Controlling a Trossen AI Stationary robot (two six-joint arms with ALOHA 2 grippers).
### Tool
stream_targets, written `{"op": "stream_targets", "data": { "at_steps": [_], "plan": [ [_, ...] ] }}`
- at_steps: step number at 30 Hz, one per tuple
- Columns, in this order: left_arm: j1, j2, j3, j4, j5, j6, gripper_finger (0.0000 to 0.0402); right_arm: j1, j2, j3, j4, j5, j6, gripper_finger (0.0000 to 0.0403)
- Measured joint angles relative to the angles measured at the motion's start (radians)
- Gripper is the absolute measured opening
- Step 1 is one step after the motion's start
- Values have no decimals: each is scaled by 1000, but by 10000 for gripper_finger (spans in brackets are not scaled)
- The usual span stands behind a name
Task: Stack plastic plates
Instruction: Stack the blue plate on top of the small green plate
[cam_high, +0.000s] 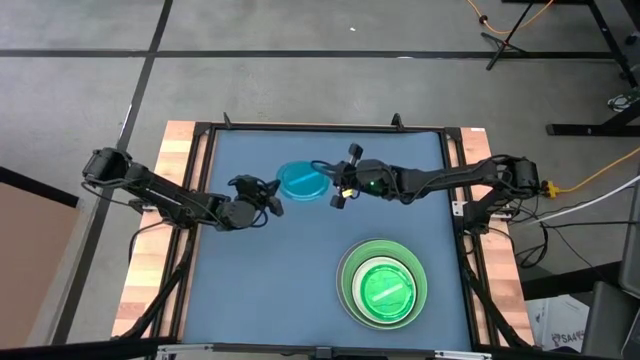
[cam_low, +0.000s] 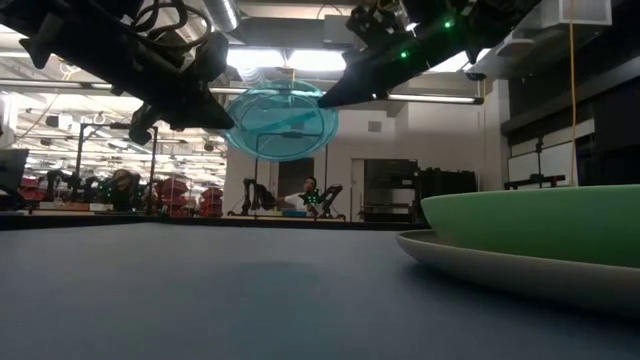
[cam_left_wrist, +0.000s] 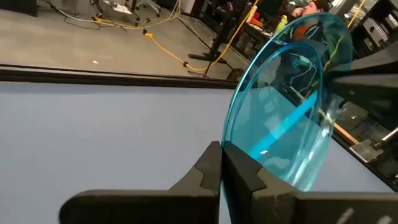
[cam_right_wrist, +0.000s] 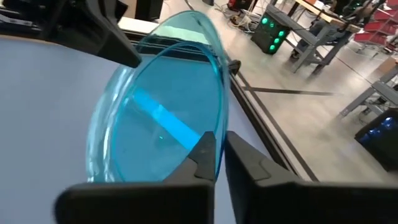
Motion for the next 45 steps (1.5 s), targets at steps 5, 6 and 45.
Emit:
{"op": "stream_targets", "data": {
  "at_steps": [5, 6, 45],
  "plan": [
    [0, 0, -1, -1, 52, 0, 0, -1, -1, 0, -2, 7, -3, 7],
    [0, 0, -1, -2, 64, 0, 0, -1, -1, 0, -3, 7, -4, 8],
    [-3, 0, -1, -6, 528, -1, 77, -112, -25, 0, -144, -132, -57, 0]
  ]
}}
